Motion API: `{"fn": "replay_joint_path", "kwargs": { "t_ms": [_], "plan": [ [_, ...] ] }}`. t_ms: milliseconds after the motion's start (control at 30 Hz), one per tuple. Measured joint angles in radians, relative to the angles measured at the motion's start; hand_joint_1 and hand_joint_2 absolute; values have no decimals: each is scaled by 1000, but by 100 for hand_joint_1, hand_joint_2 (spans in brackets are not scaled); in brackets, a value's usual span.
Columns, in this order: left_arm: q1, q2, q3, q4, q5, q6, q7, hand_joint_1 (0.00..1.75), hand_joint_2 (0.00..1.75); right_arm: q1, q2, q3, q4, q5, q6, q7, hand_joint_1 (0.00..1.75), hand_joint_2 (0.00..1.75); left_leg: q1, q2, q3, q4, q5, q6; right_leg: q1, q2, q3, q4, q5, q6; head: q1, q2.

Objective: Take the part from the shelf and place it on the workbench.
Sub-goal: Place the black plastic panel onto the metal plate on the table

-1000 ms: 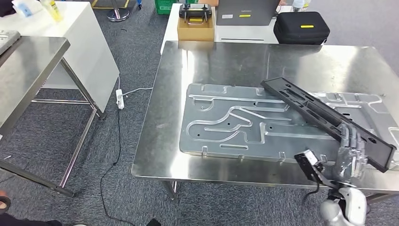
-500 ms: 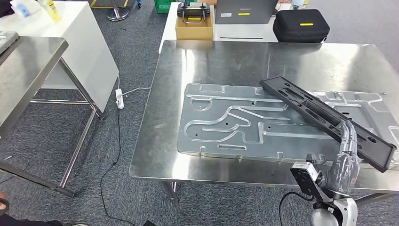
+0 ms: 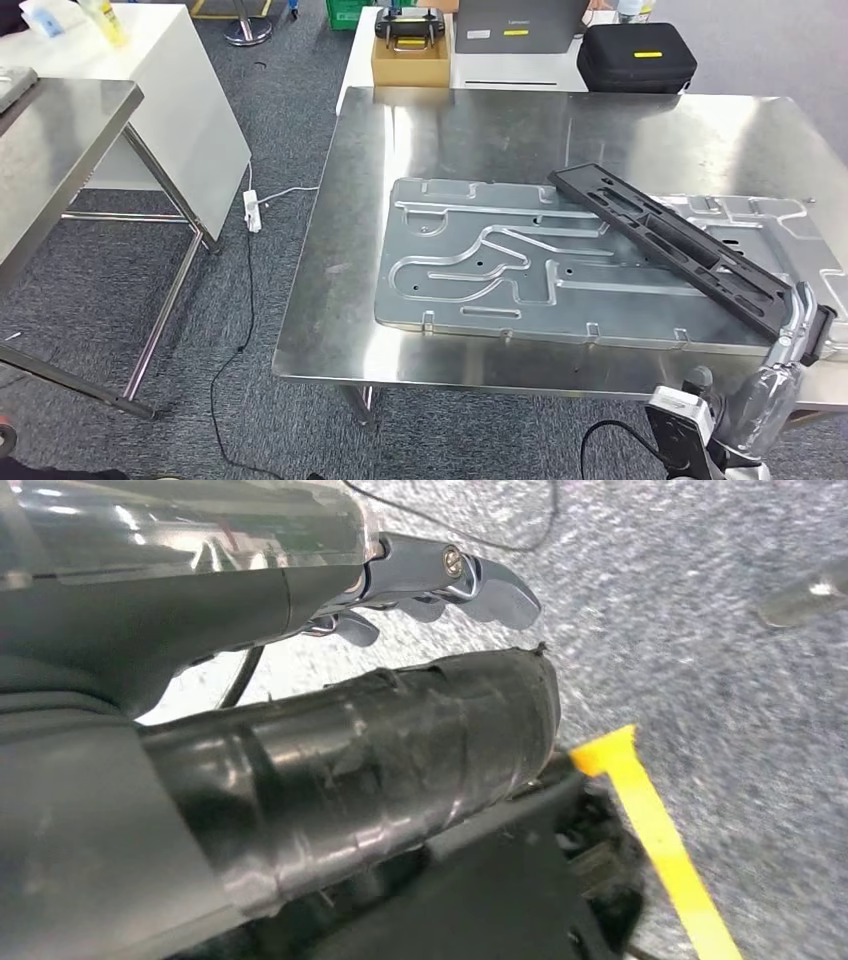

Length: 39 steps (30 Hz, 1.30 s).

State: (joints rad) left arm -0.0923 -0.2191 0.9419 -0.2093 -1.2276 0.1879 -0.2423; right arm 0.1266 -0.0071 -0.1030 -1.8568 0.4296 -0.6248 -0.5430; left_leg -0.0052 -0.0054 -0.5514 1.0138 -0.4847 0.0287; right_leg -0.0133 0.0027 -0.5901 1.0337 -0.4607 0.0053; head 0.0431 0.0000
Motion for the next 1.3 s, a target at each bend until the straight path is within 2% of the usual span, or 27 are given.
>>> {"fn": "replay_joint_path", "kwargs": {
  "t_ms": [67, 100, 133, 200, 233, 267, 300, 367, 433, 500, 533, 600, 633, 733, 767, 800, 833, 867, 933, 967, 1067, 1100, 1133, 1233, 1267, 1300],
  "plan": [
    [1, 0, 1, 0, -1, 9, 4, 0, 0, 9, 7, 1, -17, -10, 0, -4, 0, 0, 4, 2, 4, -10, 10, 11, -2, 0, -4, 10, -9, 11, 0, 0],
    [0, 0, 2, 0, -1, 13, 6, 0, 0, 12, 9, 2, -24, -14, 0, -5, 0, 0, 6, 3, 6, -15, 15, 18, -3, 0, -13, 32, -26, 15, 1, 0],
    [-1, -1, 2, 0, -2, 18, 9, 0, 0, 14, 10, 2, -28, -19, 0, -5, 0, 0, 8, 4, 8, -19, 19, 22, -4, 0, -34, 80, -56, 19, 1, 0],
    [-2, -1, 4, 0, -2, 24, 14, 0, 0, 17, 13, 2, -30, -26, 0, -5, 0, 0, 6, 5, 5, -19, 21, 25, -4, 0, -92, 208, -121, 24, 1, 0],
    [-2, -1, 5, 0, -2, 26, 17, 0, 0, 18, 14, 2, -30, -29, 0, -5, 0, 0, 5, 6, 4, -18, 21, 25, -5, -1, -115, 259, -137, 27, 1, 0],
    [-2, -1, 6, 0, -1, 27, 19, 0, 0, 19, 15, 2, -30, -31, 0, -5, 0, 0, 5, 6, 4, -16, 20, 25, -5, -1, -119, 271, -132, 27, 1, 0],
    [-2, -1, 6, 0, -1, 29, 21, 0, 0, 19, 16, 2, -30, -33, 0, -5, 0, 0, 5, 6, 4, -15, 20, 24, -5, -1, -105, 245, -109, 27, 1, 0],
    [-4, -2, 7, 0, -1, 33, 24, 0, 0, 16, 16, 3, -30, -37, 1, -6, 0, 0, 5, 5, 4, -11, 17, 21, -5, -1, -36, 112, -45, 21, 1, 0],
    [-8, -4, 7, 0, -1, 36, 28, 0, 0, 11, 17, 3, -31, -40, 3, -7, 0, 0, 2, 4, 2, -4, 14, 14, 0, -2, 11, 12, -14, 12, 1, 0],
    [-10, -4, 8, 0, -2, 37, 31, 0, 0, 9, 19, 5, -32, -42, 4, -8, 0, 0, -1, 4, -1, -2, 14, 5, 5, -1, 14, -2, -13, 4, 1, 0],
    [-11, -4, 8, 0, -2, 37, 33, 0, 0, 8, 20, 6, -33, -43, 5, -8, 0, 0, -1, 4, -2, -2, 14, 0, 3, 0, 14, -4, -11, -1, 1, 0],
    [-13, -4, 8, 0, -2, 38, 34, 0, 0, 6, 23, 10, -34, -45, 6, -8, 0, 0, 1, 3, -11, 20, -7, -10, -2, -2, 15, -10, -5, -12, 0, 0],
    [-14, -4, 8, 0, -2, 38, 34, 0, 0, 4, 25, 12, -35, -47, 6, -8, 0, 0, 2, 3, -28, 59, -35, -15, -5, -3, 15, -13, -2, -17, 0, 0],
    [-13, -3, 8, 0, -2, 38, 36, 0, 0, 2, 28, 17, -36, -52, 7, -8, 0, 0, 9, 4, -107, 246, -130, -28, -4, -6, 7, -11, 2, -25, -2, 0],
    [-12, -3, 8, 0, -2, 38, 36, 0, 0, 2, 29, 19, -36, -53, 8, -8, 0, 0, 10, 4, -118, 278, -135, -30, -3, -7, 5, -10, 2, -25, -2, 0],
    [-11, -3, 8, 0, -2, 38, 36, 0, 0, 2, 31, 20, -36, -54, 8, -8, 0, 0, 11, 4, -111, 271, -121, -31, -3, -7, 3, -8, 3, -24, -2, 0],
    [-11, -3, 8, 0, -2, 38, 36, 0, 0, 2, 32, 21, -35, -54, 8, -8, 0, 0, 12, 4, -85, 225, -91, -30, -4, -7, 3, -6, 3, -24, -2, 0],
    [-11, -3, 8, 0, -2, 38, 36, 0, 0, 2, 33, 21, -35, -55, 8, -8, 0, 0, 12, 4, -47, 154, -57, -27, -4, -7, 3, -5, 4, -22, -2, 0],
    [-13, -2, 8, 0, -2, 38, 36, 0, 0, 2, 33, 25, -36, -55, 8, -9, 0, 0, 10, 3, 12, 33, -17, -21, -1, -6, 0, -1, 6, -15, -1, 0],
    [-13, -2, 8, 0, -2, 38, 36, 0, 0, 2, 34, 27, -36, -55, 7, -10, 0, 0, 8, 3, 22, 6, -12, -17, 0, -5, -2, 0, 8, -9, -1, 0],
    [-9, -2, 9, 0, -2, 37, 36, 0, 0, 3, 35, 32, -38, -55, 5, -14, 0, 0, 7, 4, 20, -6, -3, 0, -1, -4, -5, 0, 12, 9, -1, 0],
    [-8, -2, 9, 0, -2, 37, 36, 0, 0, 3, 36, 32, -39, -55, 5, -14, 0, 0, 8, 5, 19, -11, 3, 8, -2, -4, -10, 12, 0, 14, 0, 0],
    [-8, -2, 9, 0, -2, 37, 35, 0, 0, 4, 36, 33, -40, -55, 5, -15, 0, 0, 10, 7, 18, -15, 9, 15, -2, -4, -23, 42, -25, 18, 0, 0],
    [-7, -2, 9, 0, -2, 37, 34, 0, 0, 7, 36, 33, -41, -55, 4, -15, 0, 0, 8, 10, 4, -15, 20, 26, -3, -4, -91, 215, -130, 25, 0, 0],
    [-6, -2, 9, 0, -2, 36, 34, 0, 0, 9, 36, 33, -41, -54, 4, -15, 0, 0, 7, 10, -1, -13, 22, 26, -3, -4, -103, 255, -144, 27, 0, 0],
    [-5, -2, 9, 0, -2, 36, 34, 0, 0, 11, 36, 33, -41, -54, 5, -15, 0, 0, 7, 10, -5, -10, 24, 26, -3, -4, -98, 260, -138, 27, 0, 0]
  ]
}}
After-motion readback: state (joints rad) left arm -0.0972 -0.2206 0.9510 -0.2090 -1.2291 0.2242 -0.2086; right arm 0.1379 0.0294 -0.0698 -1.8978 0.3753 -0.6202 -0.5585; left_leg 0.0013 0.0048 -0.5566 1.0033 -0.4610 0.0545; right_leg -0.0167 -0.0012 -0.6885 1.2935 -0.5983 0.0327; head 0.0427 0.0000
